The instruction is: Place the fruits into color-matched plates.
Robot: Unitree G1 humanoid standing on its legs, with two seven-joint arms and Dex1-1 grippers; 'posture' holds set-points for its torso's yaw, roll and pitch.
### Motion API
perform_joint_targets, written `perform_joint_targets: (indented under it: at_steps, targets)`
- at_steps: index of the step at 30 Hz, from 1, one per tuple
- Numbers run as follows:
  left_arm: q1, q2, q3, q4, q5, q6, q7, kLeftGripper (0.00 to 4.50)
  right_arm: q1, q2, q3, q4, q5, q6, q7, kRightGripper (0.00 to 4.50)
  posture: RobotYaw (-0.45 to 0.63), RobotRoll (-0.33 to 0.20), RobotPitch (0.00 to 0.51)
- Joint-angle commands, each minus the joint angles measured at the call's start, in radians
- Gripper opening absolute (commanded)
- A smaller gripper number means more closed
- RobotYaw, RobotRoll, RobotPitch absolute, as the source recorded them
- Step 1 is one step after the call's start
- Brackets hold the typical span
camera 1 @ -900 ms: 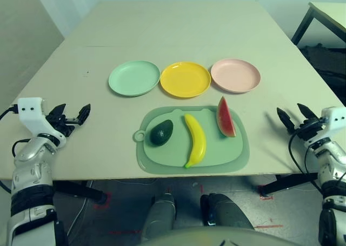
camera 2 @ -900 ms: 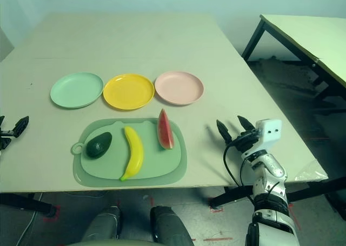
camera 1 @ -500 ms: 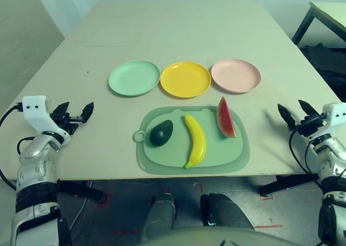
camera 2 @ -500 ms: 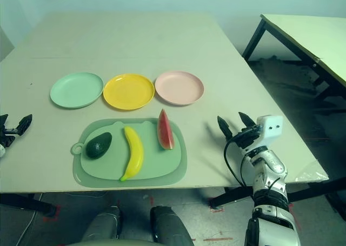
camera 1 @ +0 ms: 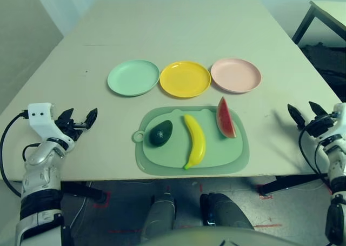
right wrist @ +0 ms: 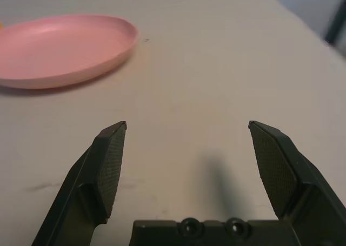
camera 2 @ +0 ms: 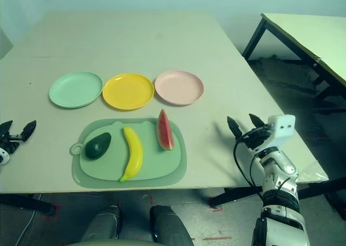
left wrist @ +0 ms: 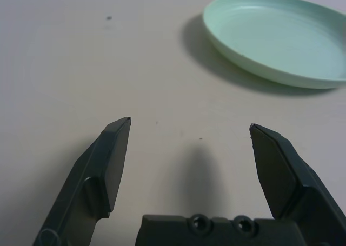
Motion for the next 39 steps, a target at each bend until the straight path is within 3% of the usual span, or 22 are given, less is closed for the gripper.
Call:
perform_joint_targets:
  at_steps: [1, 7, 13, 19, 24, 27, 31, 39]
  targets:
    - [-0.011, 0.043, -0.035, 0.010, -0.010, -0.031, -0.149, 4.48, 0.013, -0.029, 0.046, -0.047, -0.086, -0.012, -0.062, 4.50, 0.00, 0.000, 0.127]
    - [0.024, 0.162, -0.081, -0.100, -0.144, 0.013, -0.624, 4.48, -0.014, -0.055, 0.145, -0.087, -0.146, -0.058, 0.059, 4.50, 0.03, 0.000, 0.114]
    - [0.033, 0.228, -0.200, -0.168, -0.091, -0.110, -0.876, 4.48, -0.066, -0.083, 0.234, -0.073, -0.226, -0.140, 0.114, 4.50, 0.02, 0.000, 0.110]
    - [-0.004, 0.205, -0.250, -0.177, -0.090, -0.126, -0.918, 4.48, -0.127, -0.253, 0.367, -0.277, -0.291, -0.254, 0.346, 4.50, -0.02, 0.000, 0.123]
    - [-0.018, 0.189, -0.288, -0.155, -0.065, -0.157, -0.934, 4.48, -0.340, -0.379, 0.486, -0.305, -0.328, -0.427, 0.545, 4.50, -0.05, 0.000, 0.122]
    - [-0.034, 0.187, -0.299, -0.134, -0.057, -0.167, -0.940, 4.48, -0.503, -0.368, 0.589, -0.307, -0.344, -0.504, 0.674, 4.50, -0.06, 0.000, 0.116]
    - [-0.064, 0.187, -0.304, -0.112, -0.061, -0.166, -0.953, 4.48, -0.666, -0.322, 0.753, -0.250, -0.487, -0.651, 0.766, 4.50, -0.06, 0.000, 0.112]
    - [-0.085, 0.202, -0.313, -0.116, -0.069, -0.176, -0.991, 4.48, -0.750, -0.222, 0.947, -0.303, -0.476, -0.663, 0.934, 4.50, -0.04, 0.000, 0.122]
